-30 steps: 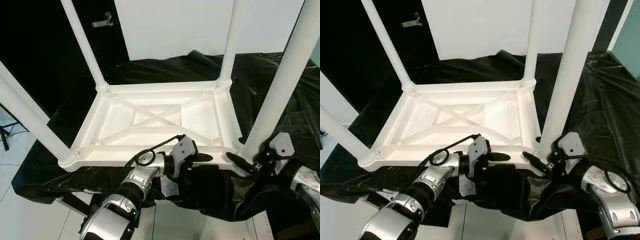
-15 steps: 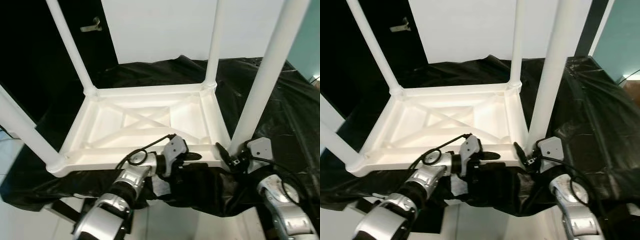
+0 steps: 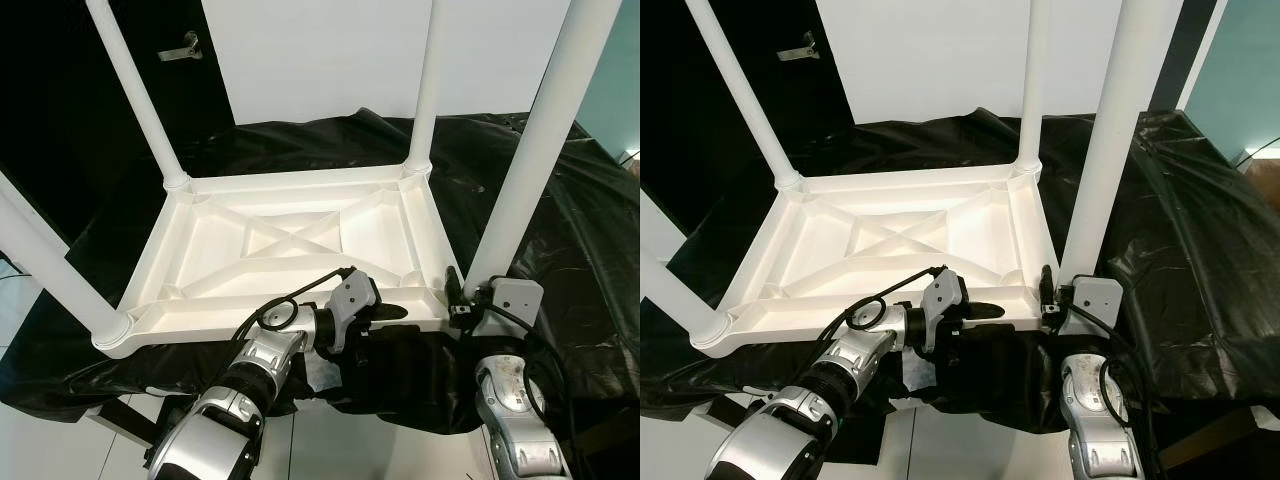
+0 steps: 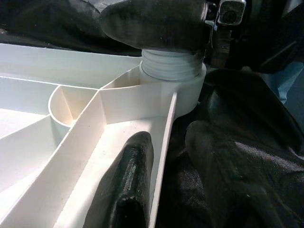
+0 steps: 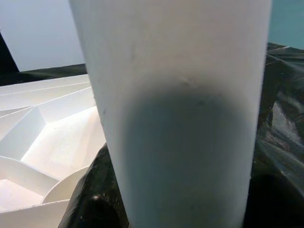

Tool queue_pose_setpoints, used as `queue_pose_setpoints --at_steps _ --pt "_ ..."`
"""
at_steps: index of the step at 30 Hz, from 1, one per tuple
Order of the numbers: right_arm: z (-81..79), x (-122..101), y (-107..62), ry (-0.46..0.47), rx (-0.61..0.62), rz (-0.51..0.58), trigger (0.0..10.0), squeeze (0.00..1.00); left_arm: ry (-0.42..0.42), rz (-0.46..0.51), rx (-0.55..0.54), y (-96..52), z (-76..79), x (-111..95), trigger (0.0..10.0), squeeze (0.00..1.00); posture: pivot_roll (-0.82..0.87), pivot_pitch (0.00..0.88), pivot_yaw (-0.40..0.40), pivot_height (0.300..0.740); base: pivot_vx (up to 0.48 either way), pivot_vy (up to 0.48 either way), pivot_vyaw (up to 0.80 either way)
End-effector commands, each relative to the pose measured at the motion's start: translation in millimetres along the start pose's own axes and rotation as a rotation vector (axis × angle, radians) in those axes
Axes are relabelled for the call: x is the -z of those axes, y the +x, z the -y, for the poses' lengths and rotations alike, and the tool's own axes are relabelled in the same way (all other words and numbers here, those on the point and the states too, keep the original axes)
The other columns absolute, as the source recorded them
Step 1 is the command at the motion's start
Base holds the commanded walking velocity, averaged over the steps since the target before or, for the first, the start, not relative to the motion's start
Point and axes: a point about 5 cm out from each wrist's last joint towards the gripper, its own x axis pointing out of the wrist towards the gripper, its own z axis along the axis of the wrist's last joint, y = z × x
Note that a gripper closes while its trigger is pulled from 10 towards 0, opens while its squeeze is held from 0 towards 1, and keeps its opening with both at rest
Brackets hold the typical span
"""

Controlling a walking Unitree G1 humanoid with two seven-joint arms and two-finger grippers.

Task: Building children table

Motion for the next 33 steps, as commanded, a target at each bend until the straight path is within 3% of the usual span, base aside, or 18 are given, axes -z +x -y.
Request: queue_pose_setpoints --at_steps 1,2,4,5,6,7,8,9,10,12,13,15,16,19,26,27,28,33 --pt "9.5 20.5 0.7 -0.053 0.08 -0.117 0.0 0.0 -0.076 -0.105 0.134 5.1 23.0 27.8 10.0 0.0 -0.17 0.0 0.075 0.74 0.0 0.0 0.0" --pt "7.4 20.5 0.9 -0.066 0.081 -0.116 3.0 0.0 -0.078 -0.105 0.133 4.7 23.1 28.3 10.0 0.0 -0.17 0.0 0.075 0.74 0.0 0.0 0.0" --pt "7.4 20.5 0.9 -0.066 0.081 -0.116 3.0 0.0 -0.078 -0.105 0.133 4.7 23.1 28.3 10.0 0.0 -0.17 0.0 0.075 0.74 0.0 0.0 0.0" --pt "4.8 21.0 1.2 -0.074 0.067 -0.12 10.0 0.09 -0.078 -0.106 0.133 4.4 23.3 28.6 10.0 0.0 -0.17 0.0 0.076 0.74 0.0 0.0 0.0" --pt "1.9 19.9 1.9 -0.075 0.029 -0.111 10.0 1.0 -0.078 -0.107 0.134 4.4 23.4 28.8 10.0 0.0 -0.17 0.0 0.075 0.74 0.0 0.0 0.0" --pt "-1.2 17.6 3.5 -0.098 -0.049 -0.092 10.0 1.0 -0.078 -0.106 0.133 4.6 23.4 28.7 10.0 0.0 -0.17 0.0 0.075 0.74 0.0 0.0 0.0" --pt "-1.4 12.3 5.1 -0.184 -0.136 -0.043 10.0 1.0 -0.078 -0.106 0.134 4.7 23.5 28.7 10.0 0.0 -0.18 0.0 0.077 0.74 0.0 0.0 0.0" --pt "-1.4 12.3 5.1 -0.184 -0.136 -0.043 10.0 1.0 -0.078 -0.106 0.134 4.7 23.5 28.7 10.0 0.0 -0.18 0.0 0.077 0.74 0.0 0.0 0.0" --pt "-1.3 8.9 5.7 -0.248 -0.194 -0.01 10.0 1.0 -0.077 -0.106 0.134 4.8 23.5 28.6 10.0 0.0 -0.18 0.0 0.077 0.74 0.0 0.0 0.0" --pt "-1.3 8.9 5.7 -0.248 -0.194 -0.01 10.0 1.0 -0.077 -0.106 0.134 4.8 23.5 28.6 10.0 0.0 -0.18 0.0 0.077 0.74 0.0 0.0 0.0" --pt "2.7 6.1 7.2 -0.296 -0.23 0.008 10.0 0.3 -0.077 -0.106 0.135 4.9 23.5 28.7 10.0 0.0 -0.18 0.0 0.078 0.74 0.0 0.0 0.0" --pt "2.7 6.1 7.2 -0.296 -0.23 0.008 10.0 0.3 -0.077 -0.106 0.135 4.9 23.5 28.7 10.0 0.0 -0.18 0.0 0.078 0.74 0.0 0.0 0.0" --pt "11.1 2.7 10.3 -0.334 -0.268 0.016 10.0 0.0 -0.077 -0.108 0.137 4.9 23.6 28.8 10.0 0.0 -0.19 0.0 0.08 0.74 0.0 0.0 0.0" --pt "38.3 -3.9 18.8 -0.404 -0.363 -0.012 10.0 0.0 -0.075 -0.111 0.141 5.3 23.6 28.6 10.0 0.0 -0.19 0.0 0.082 0.74 0.0 0.0 0.0" --pt "46.1 -9.8 21.3 -0.454 -0.434 -0.025 10.0 0.0 -0.075 -0.11 0.141 5.2 23.5 28.6 10.0 0.0 -0.19 0.0 0.081 0.74 0.0 0.0 0.0" --pt "44.8 -13.4 20.1 -0.473 -0.498 -0.015 1.6 0.0 -0.076 -0.111 0.14 4.9 23.5 28.9 10.0 0.0 -0.19 0.0 0.08 0.74 0.0 0.0 0.0" --pt "44.2 -15.9 19.3 -0.49 -0.546 -0.013 0.0 0.0 -0.077 -0.112 0.14 4.6 23.5 29.1 10.0 0.0 -0.19 0.0 0.081 0.74 0.0 0.0 0.0" --pt "46.7 -17.6 19.3 -0.547 -0.607 -0.025 0.0 0.0 -0.078 -0.111 0.14 4.5 23.8 29.3 10.0 0.0 -0.19 0.0 0.082 0.74 0.0 0.0 0.0"
